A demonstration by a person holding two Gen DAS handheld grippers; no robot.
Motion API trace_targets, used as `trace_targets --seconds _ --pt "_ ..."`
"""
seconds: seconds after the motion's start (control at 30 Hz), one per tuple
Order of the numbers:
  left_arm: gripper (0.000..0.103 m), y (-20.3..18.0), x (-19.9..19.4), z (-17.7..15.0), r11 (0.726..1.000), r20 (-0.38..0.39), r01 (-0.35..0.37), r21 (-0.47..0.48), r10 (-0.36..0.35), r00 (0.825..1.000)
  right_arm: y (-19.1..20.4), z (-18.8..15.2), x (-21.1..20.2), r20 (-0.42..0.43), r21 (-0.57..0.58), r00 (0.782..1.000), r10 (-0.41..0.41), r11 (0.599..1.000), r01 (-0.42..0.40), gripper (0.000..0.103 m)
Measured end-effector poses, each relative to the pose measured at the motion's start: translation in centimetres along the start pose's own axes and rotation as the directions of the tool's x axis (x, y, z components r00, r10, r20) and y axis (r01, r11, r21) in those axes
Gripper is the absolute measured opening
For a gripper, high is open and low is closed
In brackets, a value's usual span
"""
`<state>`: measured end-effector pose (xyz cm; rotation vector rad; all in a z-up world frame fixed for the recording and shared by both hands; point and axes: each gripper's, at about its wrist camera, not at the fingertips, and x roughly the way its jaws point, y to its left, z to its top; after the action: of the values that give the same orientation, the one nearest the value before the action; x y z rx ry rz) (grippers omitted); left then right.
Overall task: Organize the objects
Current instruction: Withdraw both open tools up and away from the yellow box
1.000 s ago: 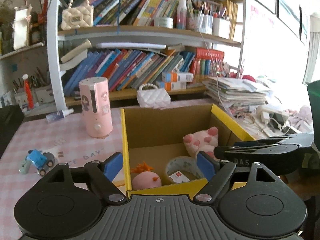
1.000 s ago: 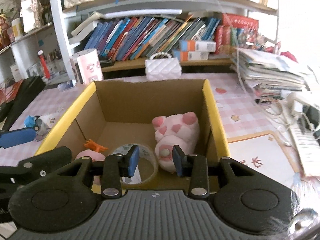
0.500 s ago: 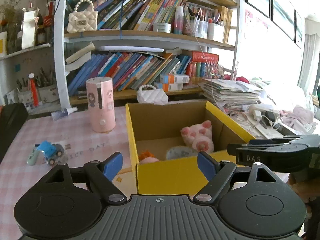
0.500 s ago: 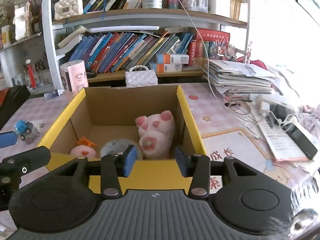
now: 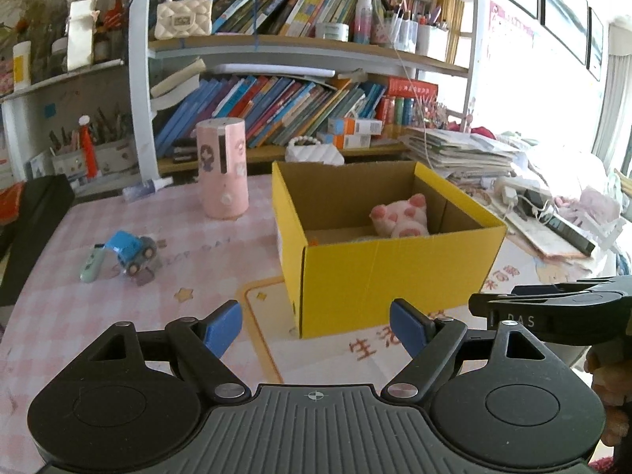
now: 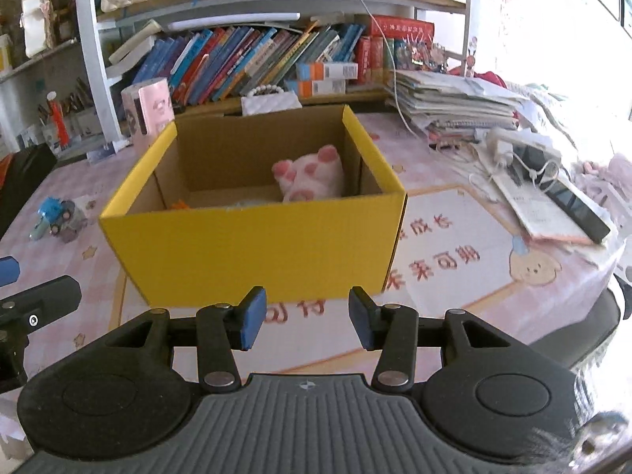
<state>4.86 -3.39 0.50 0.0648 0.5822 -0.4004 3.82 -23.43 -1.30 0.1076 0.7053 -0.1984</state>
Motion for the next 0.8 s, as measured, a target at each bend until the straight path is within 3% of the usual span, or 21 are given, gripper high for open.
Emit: trace_targets --seconds 0.3,0.8 --pt "0.084 0.7 -1.3 -1.7 1.000 -0.052 -0.011 0.010 0.011 0.999 1.6 -2.4 -1.3 -0.047 -0.018 0.999 0.021 1.000 -0.022 0.049" --pt "0.084 2.1 -3.4 -3.5 1.000 -0.077 -0.027 0.007 0.027 0.997 4.0 -4.5 -2.7 -0.080 -0.031 0.996 0.045 0.998 -0.047 0.053"
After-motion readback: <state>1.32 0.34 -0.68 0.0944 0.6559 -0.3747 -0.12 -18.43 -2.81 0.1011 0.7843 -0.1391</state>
